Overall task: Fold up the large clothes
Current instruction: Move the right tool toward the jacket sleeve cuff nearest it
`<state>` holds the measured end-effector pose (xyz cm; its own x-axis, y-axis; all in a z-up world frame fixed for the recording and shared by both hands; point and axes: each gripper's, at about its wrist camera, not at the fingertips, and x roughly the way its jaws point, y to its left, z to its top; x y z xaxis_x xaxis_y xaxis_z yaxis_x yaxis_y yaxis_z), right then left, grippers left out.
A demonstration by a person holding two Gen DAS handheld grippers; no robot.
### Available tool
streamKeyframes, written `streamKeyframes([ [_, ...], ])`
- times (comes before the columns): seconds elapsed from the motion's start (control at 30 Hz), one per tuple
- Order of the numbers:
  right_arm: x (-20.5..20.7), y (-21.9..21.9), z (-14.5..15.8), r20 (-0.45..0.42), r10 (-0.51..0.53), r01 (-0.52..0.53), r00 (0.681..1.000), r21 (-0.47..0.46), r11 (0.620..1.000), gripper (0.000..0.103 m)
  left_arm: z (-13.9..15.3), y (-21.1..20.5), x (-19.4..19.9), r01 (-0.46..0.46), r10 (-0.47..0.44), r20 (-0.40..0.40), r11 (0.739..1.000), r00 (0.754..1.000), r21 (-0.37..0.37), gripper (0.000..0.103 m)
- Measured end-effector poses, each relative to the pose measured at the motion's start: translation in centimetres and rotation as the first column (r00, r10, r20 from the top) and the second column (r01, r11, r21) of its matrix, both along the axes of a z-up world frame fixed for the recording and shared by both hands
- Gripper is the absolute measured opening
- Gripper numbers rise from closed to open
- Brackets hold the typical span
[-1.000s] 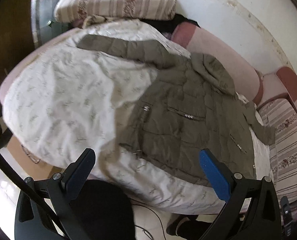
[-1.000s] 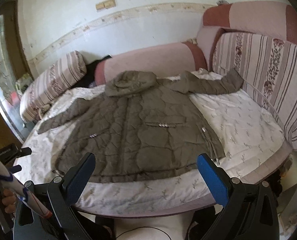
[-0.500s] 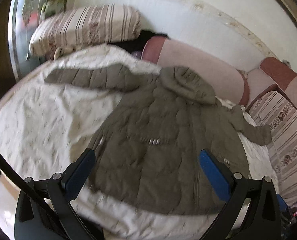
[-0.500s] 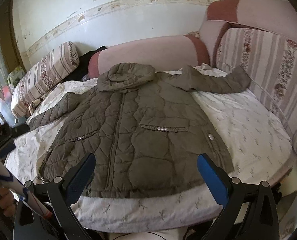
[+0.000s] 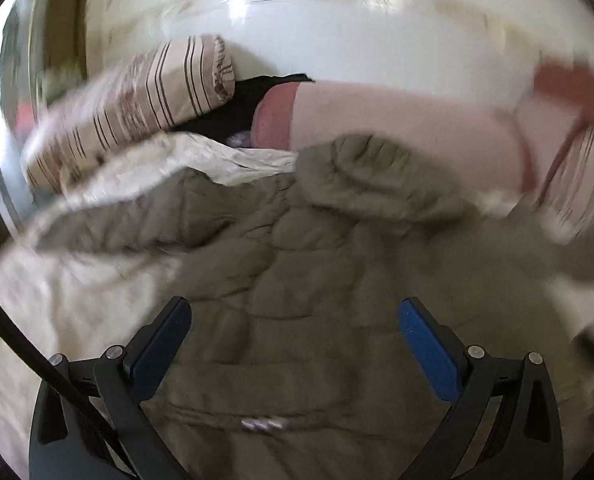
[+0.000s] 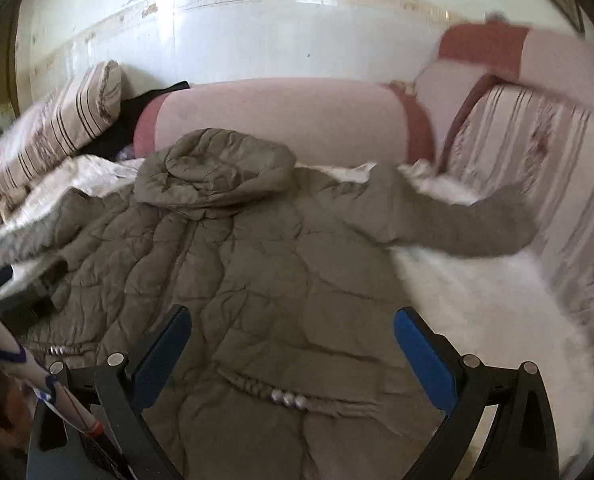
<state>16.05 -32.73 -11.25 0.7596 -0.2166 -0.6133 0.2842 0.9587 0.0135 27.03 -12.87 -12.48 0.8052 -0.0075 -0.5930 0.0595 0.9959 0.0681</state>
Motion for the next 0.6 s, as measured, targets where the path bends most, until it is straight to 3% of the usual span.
streamKeyframes([
  [0.1,2.0,-1.8,-2.6,-0.086,-0.002,0.014,0.996,0.138,0.990,0.102,-0.6,-0.2,1.0,0.055,-0.054,-0.024,0.998,0.998,0.027,0.103],
  [0.2,2.5,-2.4,-3.0,-0.087,0.002,0.017,0.996,0.215,0.977,0.102,-1.0,0.0,2.2,0.058,-0.057,-0.018,0.997,0.998,0.046,0.103],
  [0.4,1.5,-4.9,-3.0,-0.071,-0.024,0.036,0.997,0.186,0.982,0.102,-3.7,0.0,5.7,0.041,-0.031,-0.175,0.998,0.984,0.055,0.103],
  [0.6,0.0,-13.7,-1.5,-0.032,-0.189,0.190,0.982,0.277,0.942,0.102,-4.4,1.0,7.3,-0.013,0.017,-0.208,1.000,0.978,0.022,0.103],
])
